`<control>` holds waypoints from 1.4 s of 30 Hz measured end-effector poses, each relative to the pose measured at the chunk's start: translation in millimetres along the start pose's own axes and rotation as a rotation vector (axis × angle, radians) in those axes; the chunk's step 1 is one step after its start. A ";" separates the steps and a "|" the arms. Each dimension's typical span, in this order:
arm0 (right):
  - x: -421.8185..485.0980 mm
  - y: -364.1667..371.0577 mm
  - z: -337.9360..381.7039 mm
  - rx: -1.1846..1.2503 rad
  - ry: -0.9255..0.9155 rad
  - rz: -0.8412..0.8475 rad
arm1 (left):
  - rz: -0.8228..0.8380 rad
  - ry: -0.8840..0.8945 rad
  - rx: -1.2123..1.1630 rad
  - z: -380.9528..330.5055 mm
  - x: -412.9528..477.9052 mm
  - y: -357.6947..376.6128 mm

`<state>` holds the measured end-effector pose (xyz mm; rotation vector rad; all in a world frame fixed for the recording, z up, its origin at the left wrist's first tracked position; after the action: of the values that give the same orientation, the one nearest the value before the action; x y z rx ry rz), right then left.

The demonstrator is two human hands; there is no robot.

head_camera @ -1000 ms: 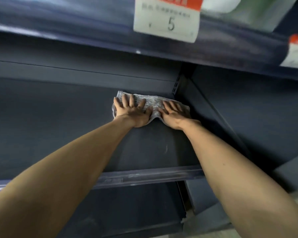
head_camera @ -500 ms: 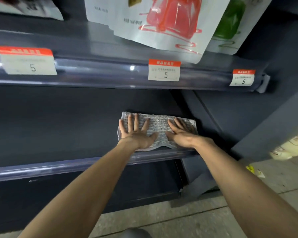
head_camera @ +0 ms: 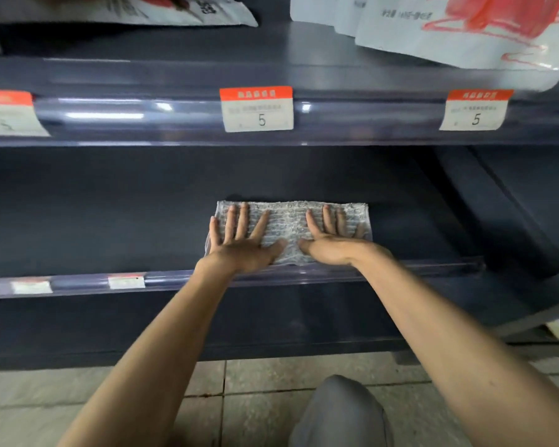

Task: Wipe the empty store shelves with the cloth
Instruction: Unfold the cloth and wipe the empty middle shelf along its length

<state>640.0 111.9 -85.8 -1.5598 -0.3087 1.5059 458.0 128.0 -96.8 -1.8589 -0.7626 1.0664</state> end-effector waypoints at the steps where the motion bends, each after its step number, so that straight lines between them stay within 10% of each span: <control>1: -0.9 6.8 16.2 -0.040 -0.016 -0.024 | -0.005 -0.029 0.005 14.2 -8.4 -0.6; 13: -8.0 45.4 82.3 -0.220 -0.195 -0.174 | 0.021 -0.154 -0.001 78.2 -43.1 -12.4; 42: 71.6 -87.1 -191.3 -0.080 0.271 -0.359 | -0.161 0.298 0.129 -180.5 154.2 6.8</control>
<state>860.8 129.6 -101.0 -1.6460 -0.4680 1.0048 688.5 183.9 -109.3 -1.7621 -0.6392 0.6997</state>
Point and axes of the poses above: each hand's wrist, its own x-axis towards the middle knuckle, its own y-axis out of the palm, z = x × y, the point moved 2 cm from there along x, towards the middle knuckle, and after that the axes turned 14 degrees about y, right-handed, at the moved point
